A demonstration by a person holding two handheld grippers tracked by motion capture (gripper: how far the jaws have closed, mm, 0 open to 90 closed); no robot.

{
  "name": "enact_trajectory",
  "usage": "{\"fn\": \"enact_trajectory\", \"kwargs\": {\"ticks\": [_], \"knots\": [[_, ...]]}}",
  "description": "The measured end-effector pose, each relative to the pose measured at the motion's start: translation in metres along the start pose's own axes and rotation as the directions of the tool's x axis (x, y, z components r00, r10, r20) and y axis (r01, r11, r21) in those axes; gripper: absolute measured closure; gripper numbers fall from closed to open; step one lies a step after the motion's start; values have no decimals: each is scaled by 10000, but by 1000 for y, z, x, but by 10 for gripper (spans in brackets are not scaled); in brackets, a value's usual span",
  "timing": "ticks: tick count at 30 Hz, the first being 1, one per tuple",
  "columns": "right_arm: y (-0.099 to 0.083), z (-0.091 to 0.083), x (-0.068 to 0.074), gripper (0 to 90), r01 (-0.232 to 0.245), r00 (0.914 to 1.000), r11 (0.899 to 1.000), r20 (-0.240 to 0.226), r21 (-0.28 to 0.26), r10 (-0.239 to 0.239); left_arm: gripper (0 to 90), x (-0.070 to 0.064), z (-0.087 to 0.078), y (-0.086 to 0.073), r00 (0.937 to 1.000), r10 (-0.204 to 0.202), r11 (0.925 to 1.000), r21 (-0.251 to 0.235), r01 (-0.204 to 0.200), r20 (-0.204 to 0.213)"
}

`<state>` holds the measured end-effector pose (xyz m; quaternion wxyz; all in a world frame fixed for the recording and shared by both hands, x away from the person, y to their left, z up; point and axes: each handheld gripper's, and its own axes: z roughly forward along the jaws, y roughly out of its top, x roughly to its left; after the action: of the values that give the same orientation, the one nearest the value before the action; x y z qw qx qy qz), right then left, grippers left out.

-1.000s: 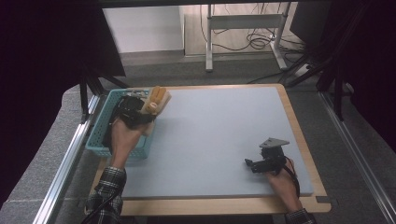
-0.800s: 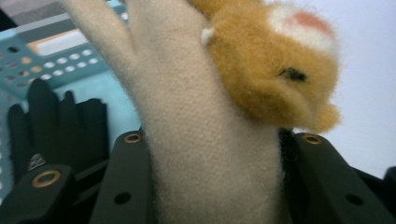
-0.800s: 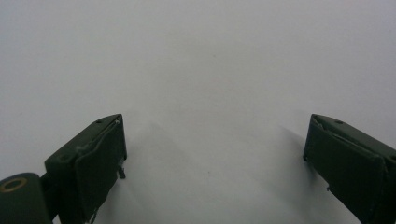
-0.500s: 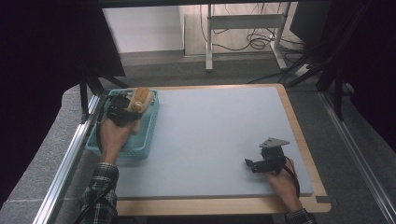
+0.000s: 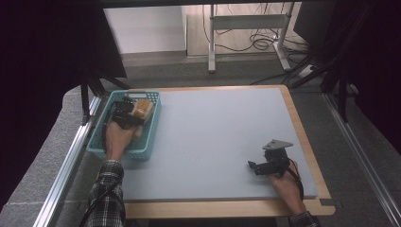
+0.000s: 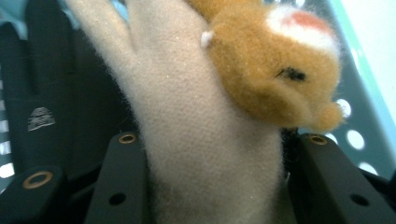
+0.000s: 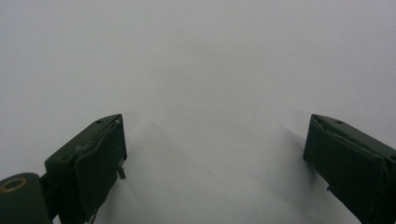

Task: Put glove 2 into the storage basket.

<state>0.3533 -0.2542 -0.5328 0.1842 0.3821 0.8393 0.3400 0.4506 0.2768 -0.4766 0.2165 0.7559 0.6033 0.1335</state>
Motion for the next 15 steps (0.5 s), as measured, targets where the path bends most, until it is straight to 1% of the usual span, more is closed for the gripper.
{"fn": "enact_trajectory", "kwargs": {"ticks": [1,3,5,7,9,10,11,12,13,14,15], "knots": [[0,0,0,54,3,10000,10000,0,1,-3,545,-1,3,1,10000,-44,9999,91,44,40],[0,0,0,54,0,10000,10000,0,2,0,538,-2,11,4,10000,19,9994,345,-20,18],[0,0,0,54,-1,10000,10000,-1,2,1,532,-2,16,5,10000,-15,9987,508,13,32],[0,0,0,54,1,10000,10000,-2,1,-1,520,-1,22,7,9998,-84,9981,615,73,166],[0,0,0,54,-9,10000,10000,-6,-5,9,504,-1,26,7,9999,8,9972,748,-20,156],[0,0,0,54,-2,10000,10000,-3,-2,2,489,-2,29,8,9998,-10,9964,852,-7,199],[0,0,0,54,-10,10000,10000,-6,-4,10,449,-3,33,8,9996,-4,9945,1043,-26,290],[0,0,0,54,-10,10000,10000,-5,-3,10,304,-3,37,8,9992,-47,9906,1371,-8,396],[0,0,0,54,-10,10000,10000,-5,-3,10,304,-2,38,8,9994,-148,9902,1394,105,297],[0,0,0,54,-13,10000,10000,-7,-4,13,271,0,38,8,9996,-250,9898,1408,235,91],[0,0,0,54,-2,10000,10000,-3,-3,2,151,2,37,8,9988,-432,9893,1403,398,213]]}}
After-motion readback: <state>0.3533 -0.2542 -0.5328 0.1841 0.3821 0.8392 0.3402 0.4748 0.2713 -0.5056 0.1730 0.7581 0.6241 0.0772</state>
